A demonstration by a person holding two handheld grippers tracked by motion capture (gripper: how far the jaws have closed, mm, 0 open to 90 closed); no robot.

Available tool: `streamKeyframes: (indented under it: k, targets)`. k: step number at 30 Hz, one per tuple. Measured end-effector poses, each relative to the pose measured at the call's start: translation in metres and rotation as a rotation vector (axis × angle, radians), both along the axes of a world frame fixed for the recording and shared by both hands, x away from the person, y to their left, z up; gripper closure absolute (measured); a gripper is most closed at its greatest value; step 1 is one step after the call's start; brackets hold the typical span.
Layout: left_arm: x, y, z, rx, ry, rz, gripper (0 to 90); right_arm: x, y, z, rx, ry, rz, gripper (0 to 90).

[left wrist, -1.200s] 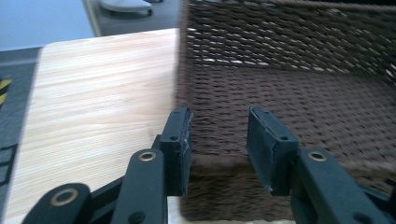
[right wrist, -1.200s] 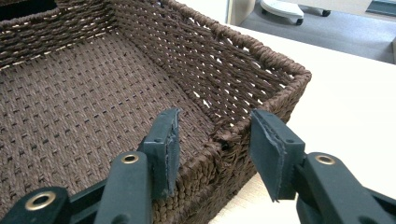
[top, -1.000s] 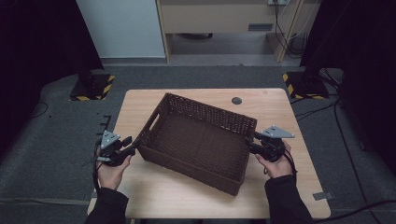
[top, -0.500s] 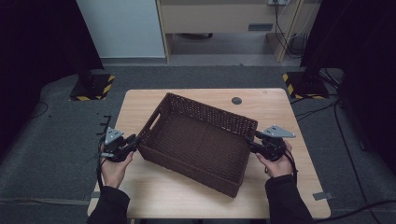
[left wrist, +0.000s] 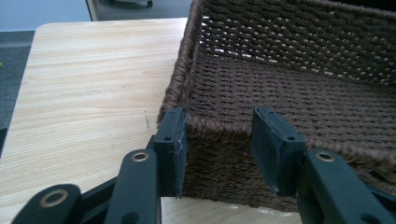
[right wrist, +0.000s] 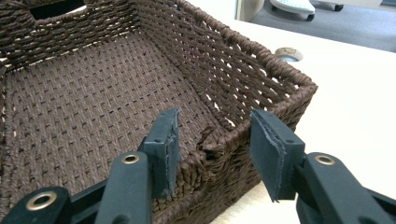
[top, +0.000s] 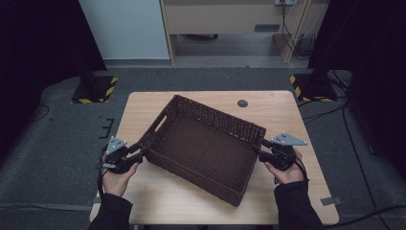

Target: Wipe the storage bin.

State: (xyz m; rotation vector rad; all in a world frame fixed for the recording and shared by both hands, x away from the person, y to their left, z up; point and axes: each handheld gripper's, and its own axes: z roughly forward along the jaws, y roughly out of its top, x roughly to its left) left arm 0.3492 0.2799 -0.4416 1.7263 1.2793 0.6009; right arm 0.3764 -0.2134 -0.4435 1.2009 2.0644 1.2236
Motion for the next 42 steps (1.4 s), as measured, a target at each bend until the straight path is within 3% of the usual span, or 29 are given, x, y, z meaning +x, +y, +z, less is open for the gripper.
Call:
streamKeyframes:
  k: [5, 12, 14, 19, 22, 25, 32, 37, 42]
  targets:
    - [0.007, 0.002, -0.002, -0.014, -0.006, 0.009, 54.9, 0.004, -0.001, 0.005, -0.010, -0.057, -0.023, 50.5]
    - [0.010, 0.002, -0.003, -0.011, -0.006, 0.030, 54.1, 0.010, 0.000, 0.000, -0.044, -0.035, -0.033, 51.9]
    - [0.007, -0.001, -0.001, -0.030, -0.005, 0.009, 53.2, 0.009, -0.002, 0.000, -0.024, -0.026, -0.030, 52.0]
    - [0.001, -0.016, 0.002, -0.026, -0.012, -0.040, 51.4, 0.005, -0.004, -0.002, 0.001, -0.011, -0.023, 52.1]
    - [0.003, -0.021, -0.002, -0.010, -0.010, -0.050, 51.5, 0.002, -0.003, -0.001, 0.001, -0.004, -0.023, 52.0]
    - [0.005, -0.019, -0.002, -0.024, -0.006, -0.049, 51.1, 0.002, -0.003, 0.001, -0.019, -0.009, -0.012, 51.9]
    - [0.014, -0.019, -0.003, -0.018, -0.014, -0.030, 51.9, 0.006, -0.006, 0.009, -0.034, -0.102, -0.069, 49.3]
    - [0.015, -0.019, -0.002, -0.013, -0.012, -0.023, 52.1, 0.016, -0.008, 0.001, -0.045, -0.065, -0.081, 47.7]
    - [0.006, -0.024, -0.002, -0.025, -0.010, -0.054, 51.0, 0.017, -0.009, -0.002, -0.047, -0.053, -0.070, 48.1]
